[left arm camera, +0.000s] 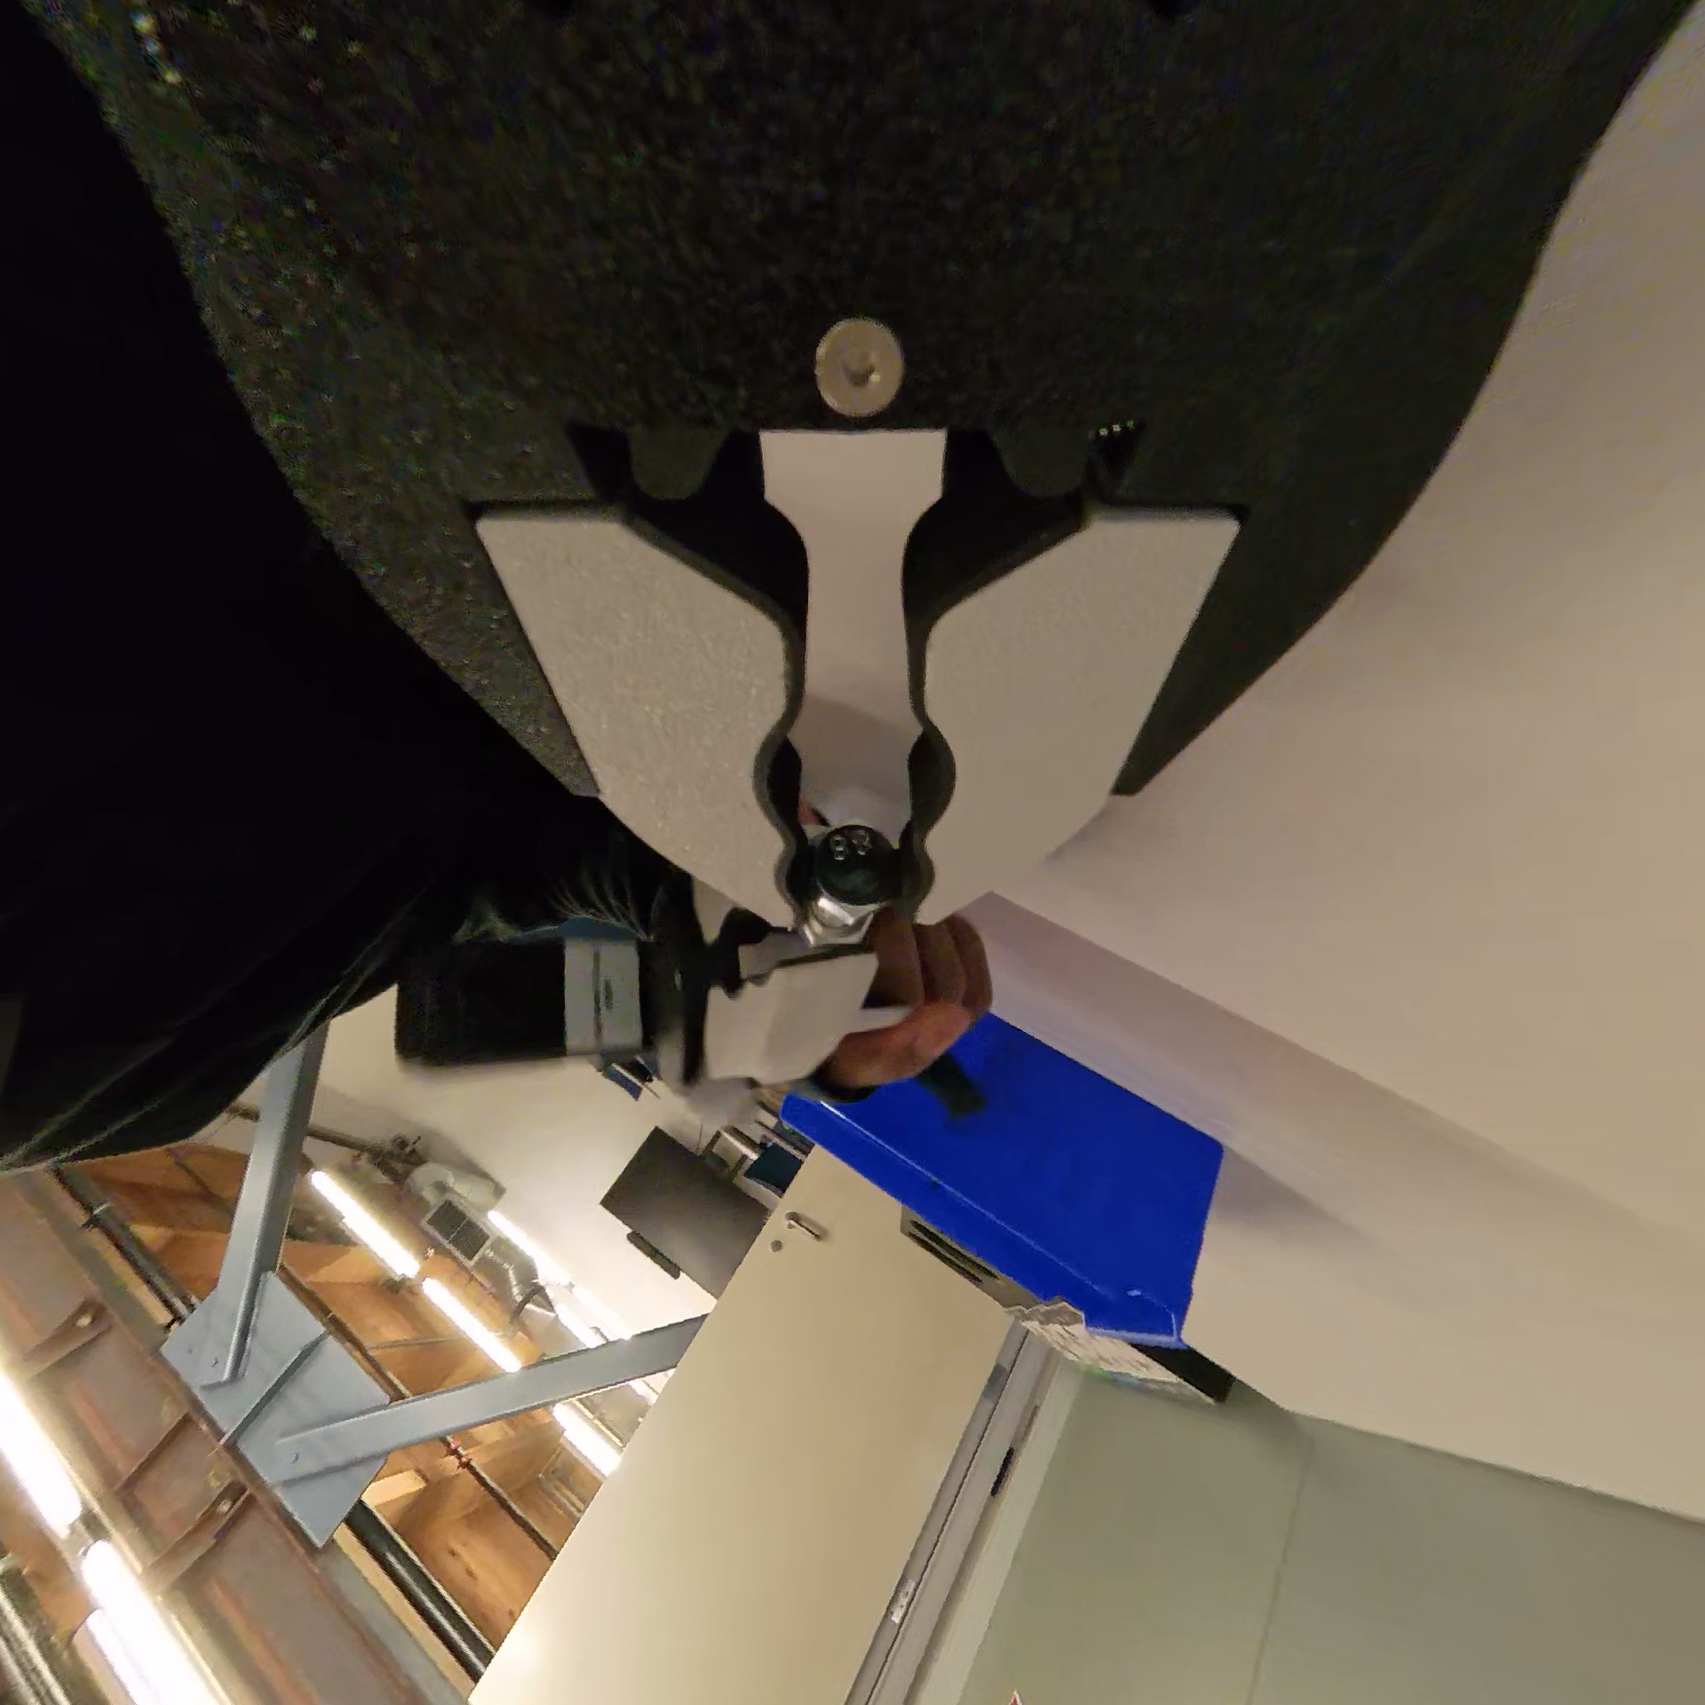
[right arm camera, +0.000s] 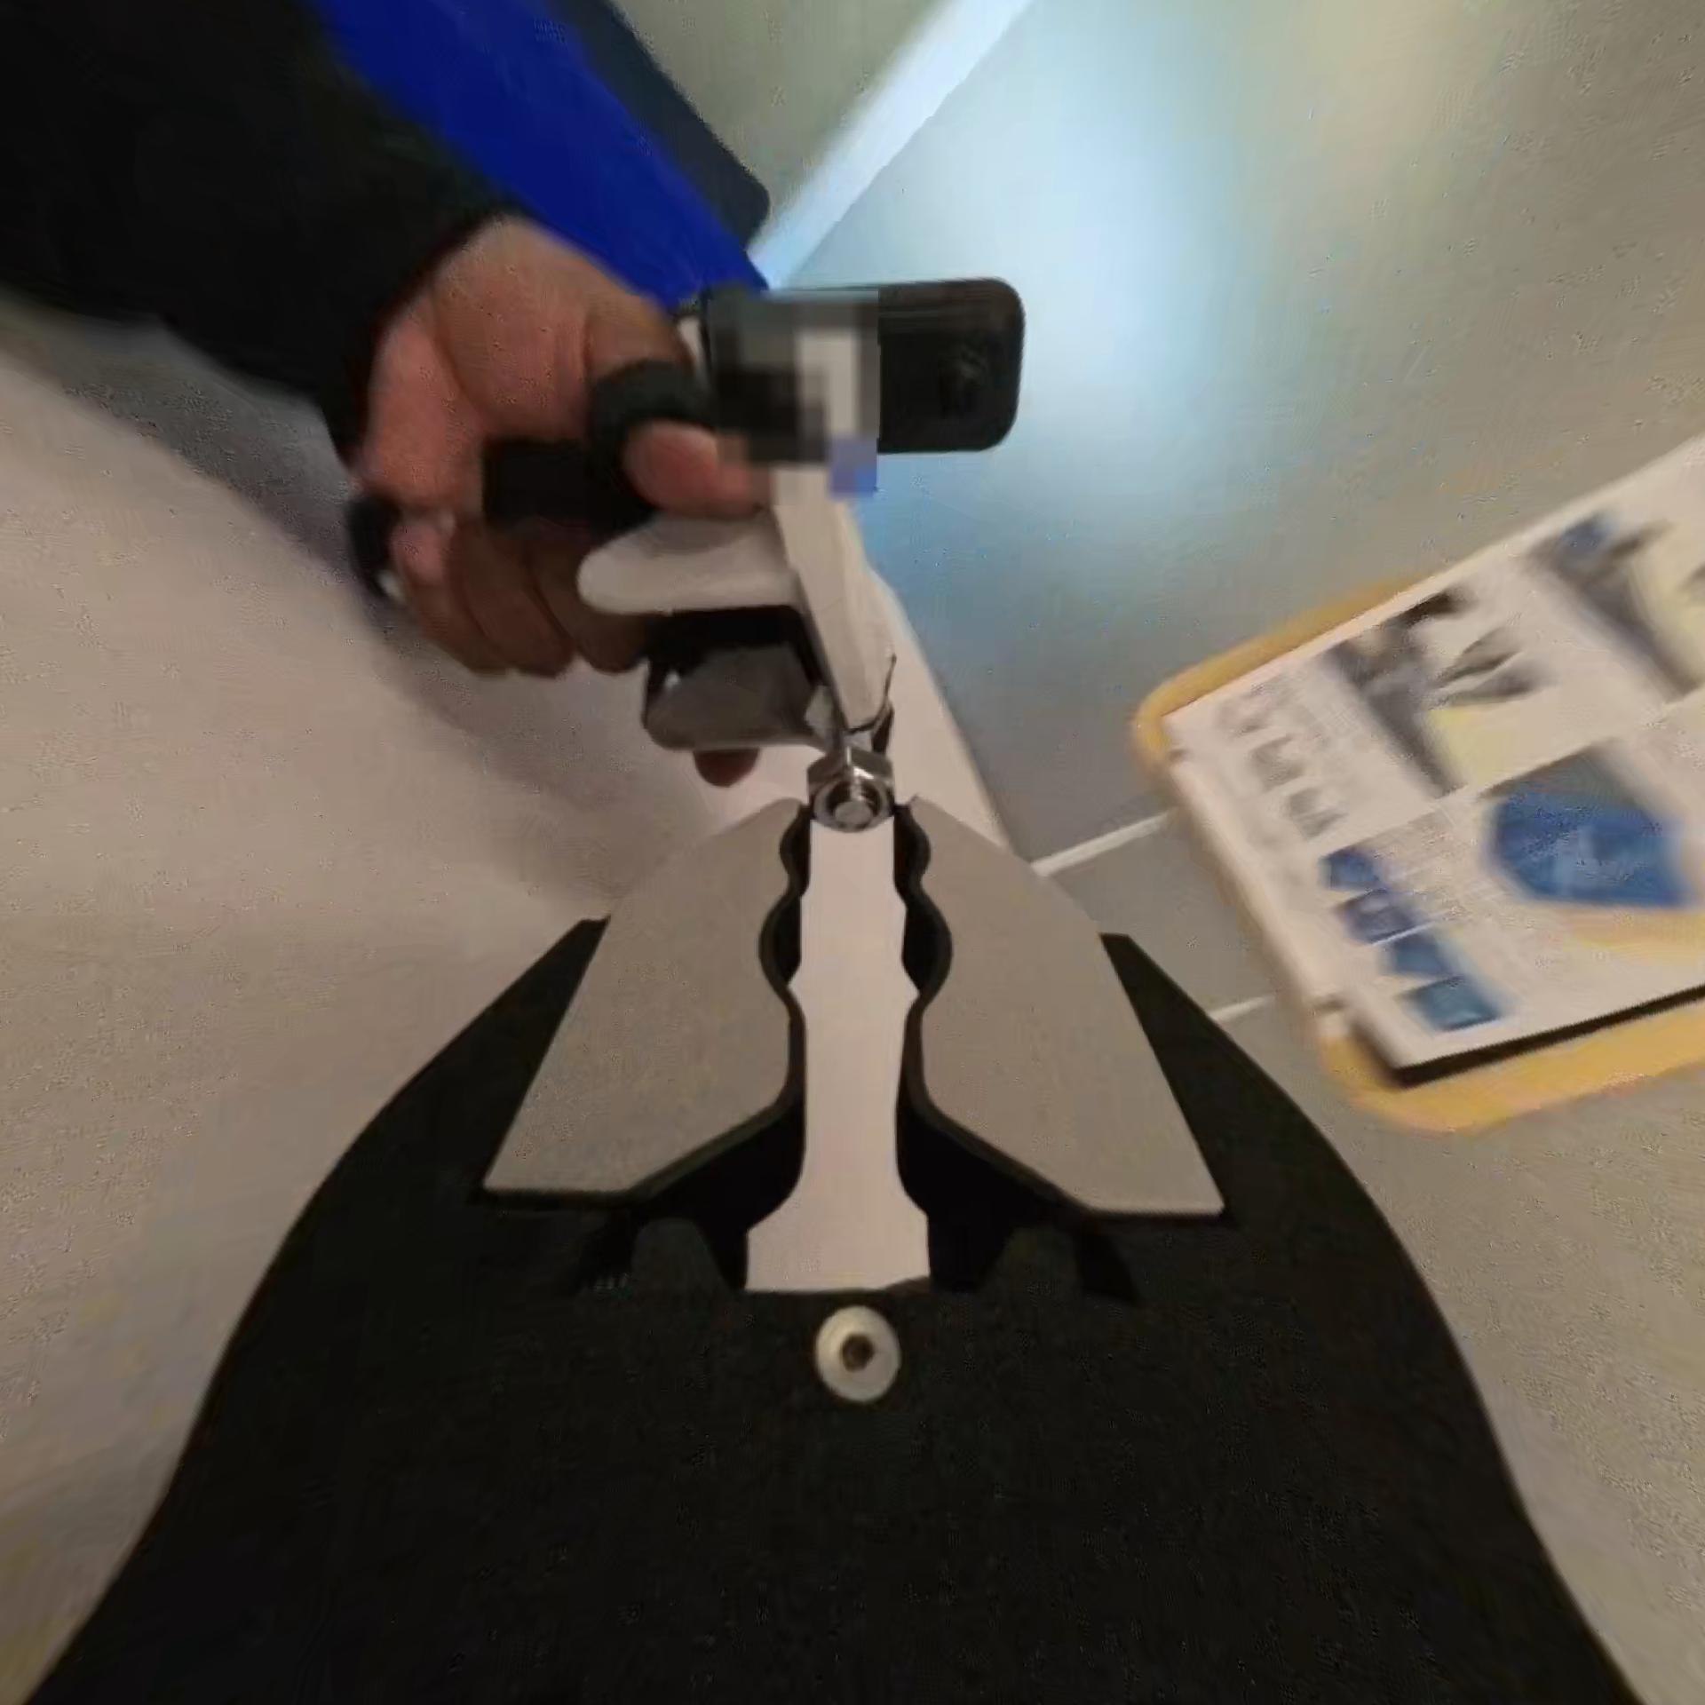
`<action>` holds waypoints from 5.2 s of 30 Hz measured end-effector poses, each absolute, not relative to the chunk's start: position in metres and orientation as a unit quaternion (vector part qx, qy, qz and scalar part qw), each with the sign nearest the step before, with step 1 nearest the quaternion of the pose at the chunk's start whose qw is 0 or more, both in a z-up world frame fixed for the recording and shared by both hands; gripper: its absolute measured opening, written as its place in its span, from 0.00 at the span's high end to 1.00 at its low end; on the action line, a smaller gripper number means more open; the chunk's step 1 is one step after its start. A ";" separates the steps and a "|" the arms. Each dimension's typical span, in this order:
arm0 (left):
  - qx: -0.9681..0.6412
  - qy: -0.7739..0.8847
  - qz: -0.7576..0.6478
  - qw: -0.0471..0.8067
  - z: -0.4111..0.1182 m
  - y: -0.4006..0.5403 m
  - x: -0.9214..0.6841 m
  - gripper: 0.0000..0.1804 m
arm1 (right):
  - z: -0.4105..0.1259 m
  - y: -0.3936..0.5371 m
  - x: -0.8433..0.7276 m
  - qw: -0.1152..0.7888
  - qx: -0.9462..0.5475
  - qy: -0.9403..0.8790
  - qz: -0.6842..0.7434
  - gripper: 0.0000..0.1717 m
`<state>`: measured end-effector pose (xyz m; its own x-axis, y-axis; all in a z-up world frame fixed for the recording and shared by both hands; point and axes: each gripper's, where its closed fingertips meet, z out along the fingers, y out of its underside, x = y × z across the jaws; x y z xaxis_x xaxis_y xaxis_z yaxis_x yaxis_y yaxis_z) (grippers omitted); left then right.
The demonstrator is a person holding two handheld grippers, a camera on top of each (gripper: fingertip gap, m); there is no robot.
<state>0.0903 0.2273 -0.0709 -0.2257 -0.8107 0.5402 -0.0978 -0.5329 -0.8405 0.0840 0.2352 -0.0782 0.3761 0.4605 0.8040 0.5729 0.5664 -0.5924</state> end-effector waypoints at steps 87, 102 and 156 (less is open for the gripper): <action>-0.477 0.466 -0.609 0.430 -0.047 0.227 0.087 0.90 | -0.043 0.228 0.081 0.568 -0.604 -0.292 0.477 0.73; -0.493 0.436 -0.657 0.369 -0.049 0.221 0.095 0.90 | -0.052 0.224 0.082 0.726 -0.435 -0.528 -0.070 0.89; -0.508 0.388 -0.701 0.315 -0.043 0.217 0.100 0.90 | -0.053 0.221 0.084 0.718 -0.452 -0.528 -0.037 0.89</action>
